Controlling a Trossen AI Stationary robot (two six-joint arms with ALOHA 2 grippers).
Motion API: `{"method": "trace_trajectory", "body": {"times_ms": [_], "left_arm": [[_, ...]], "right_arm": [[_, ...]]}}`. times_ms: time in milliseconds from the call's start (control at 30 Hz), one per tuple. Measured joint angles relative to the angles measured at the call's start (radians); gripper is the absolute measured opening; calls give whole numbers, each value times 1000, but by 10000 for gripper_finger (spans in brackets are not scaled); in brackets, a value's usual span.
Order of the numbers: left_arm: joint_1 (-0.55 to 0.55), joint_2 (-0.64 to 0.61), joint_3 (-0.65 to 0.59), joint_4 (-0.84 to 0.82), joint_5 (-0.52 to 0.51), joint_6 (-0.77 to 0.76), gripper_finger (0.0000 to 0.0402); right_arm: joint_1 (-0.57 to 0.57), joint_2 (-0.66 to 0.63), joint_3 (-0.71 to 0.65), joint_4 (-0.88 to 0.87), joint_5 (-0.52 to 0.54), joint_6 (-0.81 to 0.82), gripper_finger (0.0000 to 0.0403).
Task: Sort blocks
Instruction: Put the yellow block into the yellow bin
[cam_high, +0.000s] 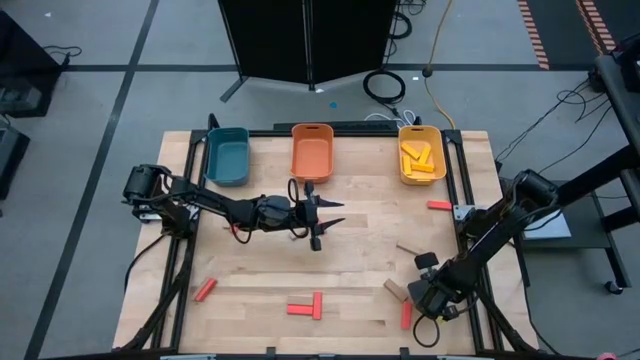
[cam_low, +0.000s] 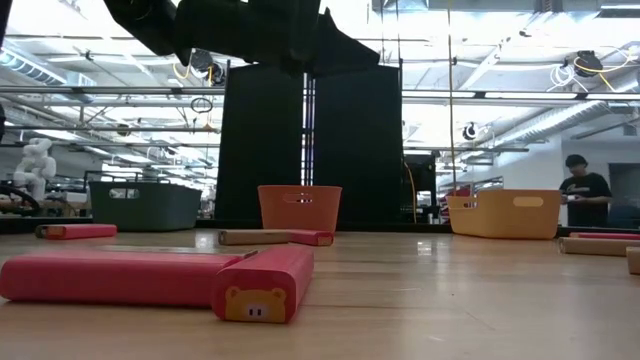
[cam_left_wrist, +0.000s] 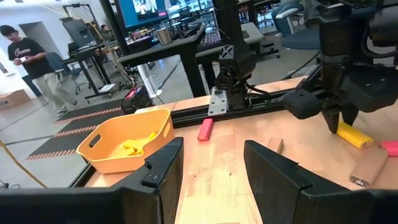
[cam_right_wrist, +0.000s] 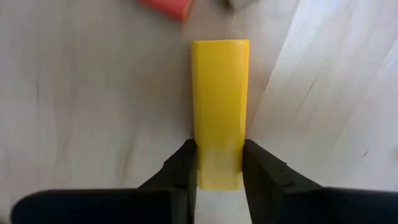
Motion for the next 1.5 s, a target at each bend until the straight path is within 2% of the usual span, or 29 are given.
{"method": "trace_trajectory", "body": {"times_ms": [133,267,367,567,667,733,867,967,1133,1500], "left_arm": [[0,0,0,0,14,0,166],[10,16,1,33,128,-5,166],[20,58,3,118,194,-35,166],[34,234,17,563,389,-124,166],[32,316,45,743,405,-164,166],[33,350,70,786,395,-183,166],[34,386,133,750,388,-183,166],[26,395,187,671,388,-183,166],[12,395,265,542,385,-183,166],[11,395,279,547,375,-183,166]], "right_arm": [[1,-26,25,-113,-24,6,69],[-2,-89,70,-192,-11,7,88],[-12,-159,98,-192,51,7,94],[-43,-321,137,-142,387,-1,92],[-51,-393,145,-126,547,-25,93],[-56,-435,145,-101,638,-51,93],[-71,-484,146,24,812,-151,94],[-94,-489,146,135,879,-266,94],[-152,-464,146,247,921,-348,95],[-206,-417,146,269,926,-350,96]]}}
